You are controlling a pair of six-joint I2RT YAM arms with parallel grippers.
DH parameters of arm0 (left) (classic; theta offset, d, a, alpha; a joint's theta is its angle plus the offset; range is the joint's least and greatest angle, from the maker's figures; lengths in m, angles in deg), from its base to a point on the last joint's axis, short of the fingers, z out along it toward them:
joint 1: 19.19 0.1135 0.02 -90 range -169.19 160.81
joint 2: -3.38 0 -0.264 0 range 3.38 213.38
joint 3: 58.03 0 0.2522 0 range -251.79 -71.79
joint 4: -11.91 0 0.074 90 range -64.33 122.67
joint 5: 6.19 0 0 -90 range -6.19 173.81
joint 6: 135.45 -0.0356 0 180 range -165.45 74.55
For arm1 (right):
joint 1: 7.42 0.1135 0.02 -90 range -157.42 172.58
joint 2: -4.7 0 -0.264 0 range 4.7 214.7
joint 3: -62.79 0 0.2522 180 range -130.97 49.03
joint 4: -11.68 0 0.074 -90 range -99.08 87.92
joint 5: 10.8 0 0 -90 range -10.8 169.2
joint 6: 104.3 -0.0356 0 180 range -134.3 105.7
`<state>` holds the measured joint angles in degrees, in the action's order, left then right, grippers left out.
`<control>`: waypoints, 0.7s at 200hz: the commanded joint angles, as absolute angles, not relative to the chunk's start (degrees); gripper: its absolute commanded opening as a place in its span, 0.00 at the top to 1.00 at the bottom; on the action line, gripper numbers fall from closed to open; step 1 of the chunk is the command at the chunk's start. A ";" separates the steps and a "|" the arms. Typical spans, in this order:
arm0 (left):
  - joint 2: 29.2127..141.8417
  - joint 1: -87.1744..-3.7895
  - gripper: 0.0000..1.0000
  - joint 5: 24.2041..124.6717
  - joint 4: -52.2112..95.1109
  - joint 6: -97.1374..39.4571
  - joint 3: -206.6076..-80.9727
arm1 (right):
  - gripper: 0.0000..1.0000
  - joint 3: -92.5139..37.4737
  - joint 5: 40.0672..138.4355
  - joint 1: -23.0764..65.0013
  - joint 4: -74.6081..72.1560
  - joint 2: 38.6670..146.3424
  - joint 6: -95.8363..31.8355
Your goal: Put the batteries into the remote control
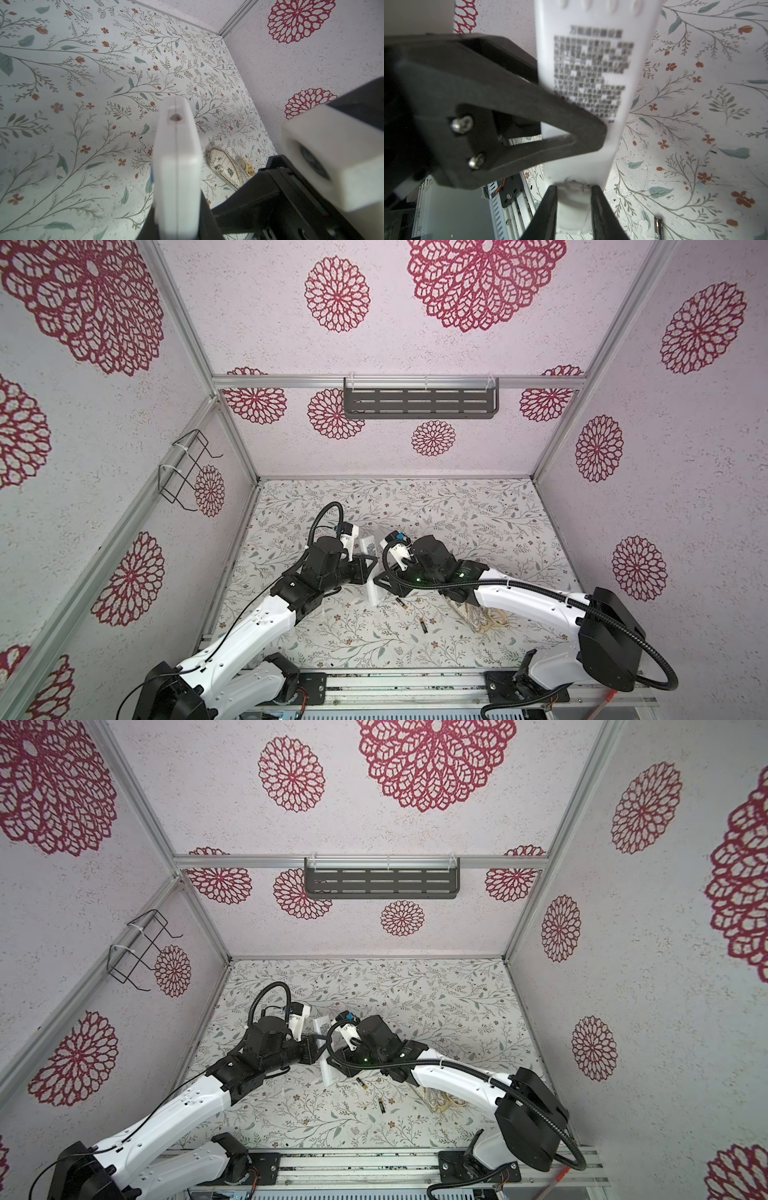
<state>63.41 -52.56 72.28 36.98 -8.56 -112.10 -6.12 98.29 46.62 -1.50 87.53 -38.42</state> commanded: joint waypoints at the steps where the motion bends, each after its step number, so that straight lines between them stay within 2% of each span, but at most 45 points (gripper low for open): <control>1: 63.32 -52.33 1.00 72.16 34.28 -8.49 -111.24 | 0.71 -5.72 97.64 46.40 -0.75 84.91 -38.76; 140: 64.34 -52.22 1.00 74.11 35.43 -8.82 -110.93 | 0.71 -5.16 94.22 46.36 -2.39 82.98 -37.71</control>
